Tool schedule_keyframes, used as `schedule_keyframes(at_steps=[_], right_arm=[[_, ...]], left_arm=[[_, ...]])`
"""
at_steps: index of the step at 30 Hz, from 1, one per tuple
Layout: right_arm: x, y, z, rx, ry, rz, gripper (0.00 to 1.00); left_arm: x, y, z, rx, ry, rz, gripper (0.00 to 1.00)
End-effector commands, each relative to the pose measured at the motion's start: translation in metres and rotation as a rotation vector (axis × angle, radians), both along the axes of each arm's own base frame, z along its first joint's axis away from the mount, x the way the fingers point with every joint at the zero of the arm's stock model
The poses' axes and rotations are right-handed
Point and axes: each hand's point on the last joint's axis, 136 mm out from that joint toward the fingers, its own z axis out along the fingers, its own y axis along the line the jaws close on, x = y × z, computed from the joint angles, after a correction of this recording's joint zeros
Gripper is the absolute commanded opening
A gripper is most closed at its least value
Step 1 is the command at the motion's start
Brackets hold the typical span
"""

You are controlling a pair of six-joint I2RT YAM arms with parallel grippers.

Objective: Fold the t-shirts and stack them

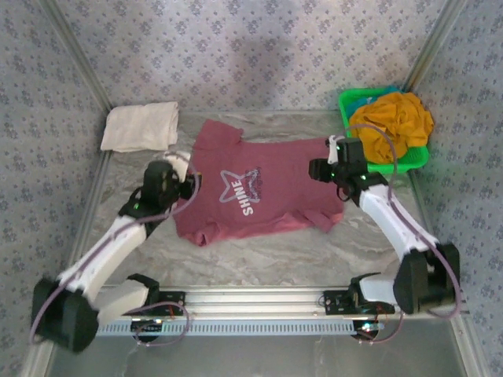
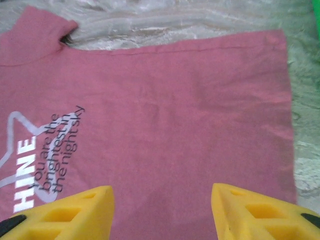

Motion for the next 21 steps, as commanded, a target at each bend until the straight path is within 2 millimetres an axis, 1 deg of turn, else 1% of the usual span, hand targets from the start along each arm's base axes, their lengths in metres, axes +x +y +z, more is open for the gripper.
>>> schedule_keyframes(at_steps=[1, 2, 4, 6, 7, 8, 10, 11, 13, 17, 20, 21], right_arm=[[0.018, -0.006, -0.020, -0.033, 0.091, -0.091, 0.54], [0.024, -0.007, -0.029, -0.043, 0.121, -0.106, 0.53], [0.034, -0.009, -0.044, -0.066, 0.175, -0.134, 0.51], [0.039, -0.009, -0.062, -0.059, 0.233, -0.153, 0.51], [0.046, -0.009, -0.064, -0.043, 0.245, -0.171, 0.51], [0.051, -0.010, -0.072, -0.037, 0.269, -0.176, 0.50], [0.059, -0.010, -0.085, -0.037, 0.297, -0.179, 0.50], [0.061, -0.007, -0.092, -0.029, 0.319, -0.173, 0.50], [0.066, -0.005, -0.103, -0.017, 0.335, -0.172, 0.49], [0.072, -0.001, -0.123, -0.001, 0.360, -0.177, 0.49], [0.078, 0.003, -0.137, 0.008, 0.380, -0.174, 0.49], [0.082, 0.005, -0.141, 0.013, 0.385, -0.171, 0.50]], left_arm=[[0.031, -0.011, -0.016, -0.055, 0.098, -0.024, 0.49], [0.041, -0.010, -0.025, -0.066, 0.128, -0.001, 0.49], [0.057, -0.009, -0.035, -0.088, 0.179, 0.037, 0.45], [0.067, -0.007, -0.049, -0.102, 0.219, 0.088, 0.44], [0.071, -0.005, -0.060, -0.116, 0.250, 0.117, 0.44], [0.074, -0.004, -0.071, -0.137, 0.293, 0.150, 0.44], [0.074, -0.002, -0.094, -0.144, 0.384, 0.189, 0.44], [0.074, -0.003, -0.105, -0.148, 0.424, 0.202, 0.44], [0.071, -0.006, -0.122, -0.171, 0.470, 0.211, 0.44], [0.067, -0.004, -0.142, -0.187, 0.494, 0.239, 0.44], [0.074, -0.006, -0.156, -0.177, 0.529, 0.244, 0.43], [0.079, -0.007, -0.159, -0.171, 0.536, 0.246, 0.43]])
